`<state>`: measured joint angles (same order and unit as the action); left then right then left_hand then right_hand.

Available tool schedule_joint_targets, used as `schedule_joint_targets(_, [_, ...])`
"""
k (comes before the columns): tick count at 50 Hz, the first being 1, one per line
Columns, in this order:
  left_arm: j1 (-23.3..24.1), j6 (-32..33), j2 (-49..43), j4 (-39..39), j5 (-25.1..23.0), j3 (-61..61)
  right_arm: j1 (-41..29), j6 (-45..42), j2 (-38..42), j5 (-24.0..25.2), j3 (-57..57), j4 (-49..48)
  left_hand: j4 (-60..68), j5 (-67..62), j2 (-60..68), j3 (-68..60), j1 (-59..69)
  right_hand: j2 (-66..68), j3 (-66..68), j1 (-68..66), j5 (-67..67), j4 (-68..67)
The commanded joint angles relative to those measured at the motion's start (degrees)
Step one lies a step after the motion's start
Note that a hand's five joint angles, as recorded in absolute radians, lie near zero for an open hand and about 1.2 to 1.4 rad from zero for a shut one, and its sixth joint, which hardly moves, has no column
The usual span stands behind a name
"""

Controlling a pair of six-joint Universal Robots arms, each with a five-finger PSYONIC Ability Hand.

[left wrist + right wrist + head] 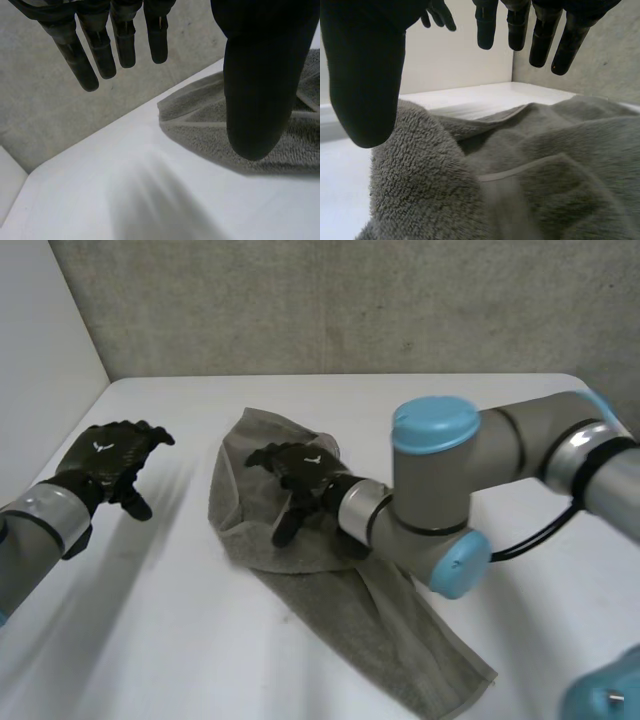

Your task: Fold the towel.

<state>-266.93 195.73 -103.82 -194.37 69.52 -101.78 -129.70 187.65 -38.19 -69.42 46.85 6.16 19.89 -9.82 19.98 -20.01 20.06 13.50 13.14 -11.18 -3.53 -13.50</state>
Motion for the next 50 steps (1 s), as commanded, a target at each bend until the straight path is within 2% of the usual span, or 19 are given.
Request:
schedule_joint_targets(1, [-3.9, 0.0, 2.5, 0.0, -3.9, -3.8, -2.3, 1.1, 8.9, -0.4, -7.6, 1.0, 2.3, -2.3, 2.2, -2.1, 2.1, 11.5, 11.9, -13.8, -11.5, -11.5])
schedule_joint_targets(7, [-5.0, 0.0, 2.5, -0.2, -4.7, -3.5, -2.8, 1.1, 9.2, -0.4, -8.1, 1.9, 2.3, -2.3, 2.2, -2.1, 2.1, 35.5, 35.9, -37.9, -35.5, -35.5])
schedule_joint_targets(8, [-5.0, 0.0, 2.5, -0.2, -4.7, -3.5, -2.8, 1.1, 9.2, -0.4, -8.1, 1.9, 2.3, -2.3, 2.2, -2.1, 2.1, 35.6, 36.0, -37.9, -35.6, -35.6])
schedule_joint_targets(10, [-4.8, 0.0, 2.5, -0.5, -4.6, -3.0, -2.8, 0.8, 7.4, -0.3, -7.7, 3.0, 2.3, -2.3, 2.2, -2.1, 2.1, 63.0, 63.4, -65.4, -63.0, -63.0])
schedule_joint_targets(12, [-4.4, 0.1, 2.5, -0.6, -4.6, -2.7, -2.8, 0.4, 5.3, -0.4, -7.4, 3.8, 2.3, -2.3, 2.2, -2.1, 2.1, 66.5, 66.8, -68.8, -66.4, -66.5])
schedule_joint_targets(16, [-3.9, 0.1, 2.1, -1.0, -4.6, -2.1, -2.8, -1.9, -0.4, -0.5, -5.5, 4.1, 2.3, -2.3, 2.2, -2.1, 2.1, 66.5, 66.9, -68.8, -66.5, -66.5])
schedule_joint_targets(18, [-2.0, 0.1, 1.3, -1.8, -4.6, -0.9, -2.2, -6.9, -8.2, -0.8, -2.1, 4.2, 2.3, -2.3, 2.2, -2.1, 2.1, 66.5, 66.9, -68.8, -66.5, -66.5])
schedule_joint_targets(19, [-2.0, 0.1, 1.2, -1.8, -4.6, -0.9, -2.2, -6.9, -8.2, -0.8, -2.1, 4.2, 2.3, -2.3, 2.2, -2.1, 2.1, 66.5, 66.9, -68.8, -66.5, -66.5])
schedule_joint_targets(21, [-0.3, 0.1, 0.2, -2.4, -4.7, -0.2, -2.0, -12.2, -15.7, -0.9, 1.8, 4.8, 2.1, -2.2, 2.0, -2.0, 1.9, 66.5, 66.9, -68.8, -66.5, -66.5])
schedule_joint_targets(23, [3.4, 0.0, -1.7, -4.0, -4.6, 2.0, -2.0, -14.1, -19.2, -0.9, 4.1, 5.2, -0.4, 0.3, -0.5, 0.5, -0.6, 66.5, 66.9, -68.8, -66.5, -66.5])
schedule_joint_targets(24, [3.4, 0.0, -1.7, -4.0, -4.6, 2.0, -2.0, -14.2, -19.2, -0.9, 4.1, 5.2, -0.4, 0.4, -0.5, 0.5, -0.6, 66.5, 66.9, -68.8, -66.5, -66.5])
schedule_joint_targets(26, [6.5, 0.0, -3.7, -5.2, -4.6, 4.2, -1.9, -17.2, -25.0, -0.9, 8.4, 7.1, -6.1, 6.0, -6.2, 6.2, -6.3, 66.5, 66.9, -68.8, -66.5, -66.5])
schedule_joint_targets(29, [7.8, 0.0, -4.7, -5.7, -4.6, 5.3, -1.4, -19.6, -29.6, -0.5, 11.9, 9.8, -6.3, 6.2, -6.4, 6.4, -6.5, 66.5, 66.9, -68.8, -66.5, -66.5])
schedule_joint_targets(35, [14.8, -0.2, -9.6, -6.7, -4.5, 9.6, -0.3, -24.4, -34.6, -0.5, 17.1, 12.9, -6.5, 6.4, -6.6, 6.6, -6.6, 66.5, 66.9, -68.8, -66.5, -66.5])
schedule_joint_targets(37, [17.2, -0.4, -11.3, -6.9, -4.4, 11.0, -0.1, -28.2, -39.0, -0.5, 20.9, 14.3, -6.6, 6.6, -6.7, 6.8, -6.8, 66.5, 66.9, -68.8, -66.5, -66.5])
schedule_joint_targets(43, [20.0, -0.4, -13.6, -8.8, -4.2, 11.6, 1.5, -32.6, -44.8, -0.6, 25.7, 14.9, -6.3, 6.2, -6.4, 6.4, -6.5, 66.5, 66.9, -68.8, -66.5, -66.5])
schedule_joint_targets(48, [22.3, -0.1, -16.3, -10.4, -3.9, 11.3, 4.3, -33.1, -49.1, -0.8, 28.0, 14.9, -0.6, 0.5, -0.7, 0.7, -0.8, 66.5, 66.9, -68.8, -66.5, -66.5])
schedule_joint_targets(49, [22.6, 0.2, -17.4, -10.6, -3.7, 11.4, 5.4, -33.2, -50.1, -0.5, 28.6, 14.9, 8.9, -9.0, 8.8, -8.8, 8.7, 66.5, 66.9, -68.8, -66.5, -66.5])
schedule_joint_targets(50, [22.9, 0.2, -18.3, -10.9, -3.2, 11.6, 6.4, -33.4, -50.9, -0.4, 29.2, 14.9, 25.2, -25.2, 25.1, -25.0, 25.0, 66.5, 66.9, -68.8, -66.5, -66.5])
